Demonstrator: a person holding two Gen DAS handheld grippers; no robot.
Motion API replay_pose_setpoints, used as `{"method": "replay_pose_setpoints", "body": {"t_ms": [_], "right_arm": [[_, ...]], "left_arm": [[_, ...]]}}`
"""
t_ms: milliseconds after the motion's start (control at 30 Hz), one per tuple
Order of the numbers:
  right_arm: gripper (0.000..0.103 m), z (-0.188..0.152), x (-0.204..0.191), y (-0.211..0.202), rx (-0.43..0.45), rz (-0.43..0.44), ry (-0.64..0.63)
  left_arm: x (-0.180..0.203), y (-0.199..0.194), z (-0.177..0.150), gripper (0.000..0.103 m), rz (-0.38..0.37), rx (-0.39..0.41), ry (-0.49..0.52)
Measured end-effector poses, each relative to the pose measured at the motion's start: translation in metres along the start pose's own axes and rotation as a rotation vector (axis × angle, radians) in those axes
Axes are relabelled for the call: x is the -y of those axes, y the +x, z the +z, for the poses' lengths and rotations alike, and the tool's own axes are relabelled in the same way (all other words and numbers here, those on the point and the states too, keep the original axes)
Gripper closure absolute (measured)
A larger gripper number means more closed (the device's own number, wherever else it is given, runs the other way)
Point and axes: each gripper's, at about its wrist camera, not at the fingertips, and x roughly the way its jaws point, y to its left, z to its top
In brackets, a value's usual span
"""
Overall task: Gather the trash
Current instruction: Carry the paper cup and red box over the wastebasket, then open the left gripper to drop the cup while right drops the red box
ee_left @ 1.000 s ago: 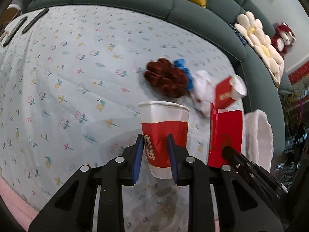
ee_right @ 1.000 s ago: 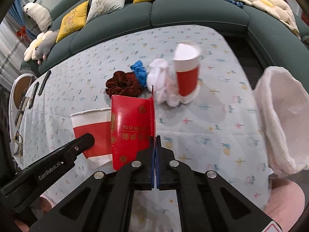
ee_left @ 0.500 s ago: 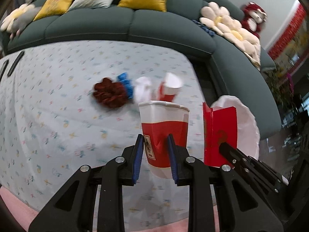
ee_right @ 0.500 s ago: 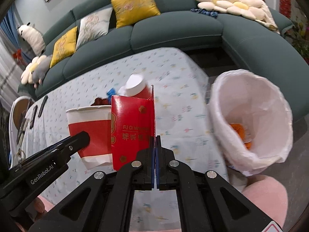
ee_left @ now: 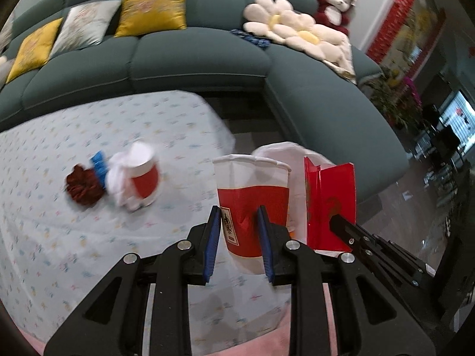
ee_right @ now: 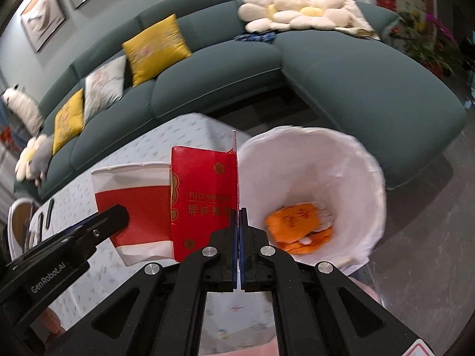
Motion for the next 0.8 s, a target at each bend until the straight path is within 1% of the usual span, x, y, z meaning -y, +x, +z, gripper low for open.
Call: {"method": "replay_pose_setpoints", "body": {"t_ms": [233, 367, 500, 567, 633, 800], "right_arm": [[0.102, 0.010, 0.050, -0.008, 0.028, -0.045, 0.075], [0.102, 0.014, 0.069, -0.007, 0.032, -0.066, 0.103], [0.102, 0.023, 0.082, -0.003, 0.033, -0.077, 0.121], [0.102, 0.026, 0.085, -0.001, 0.033, -0.081, 0.122], [0.102, 0.029, 0.086, 0.001, 0.034, -0.082, 0.121], [0.102, 0.033, 0.087, 0.004, 0.035, -0.079, 0.123]], "left_arm": [[0.044, 0.018, 0.014, 0.078, -0.050, -0.005, 0.060], [0.062, 0.031, 0.019, 0.078, -0.067, -0.019, 0.094], [0.070, 0.039, 0.021, 0.078, -0.091, -0.022, 0.106], [0.073, 0.040, 0.021, 0.072, -0.090, -0.004, 0.109], [0.075, 0.041, 0.023, 0.062, -0.089, 0.001, 0.111], [0.074, 0.040, 0.025, 0.059, -0.076, 0.006, 0.107]]}}
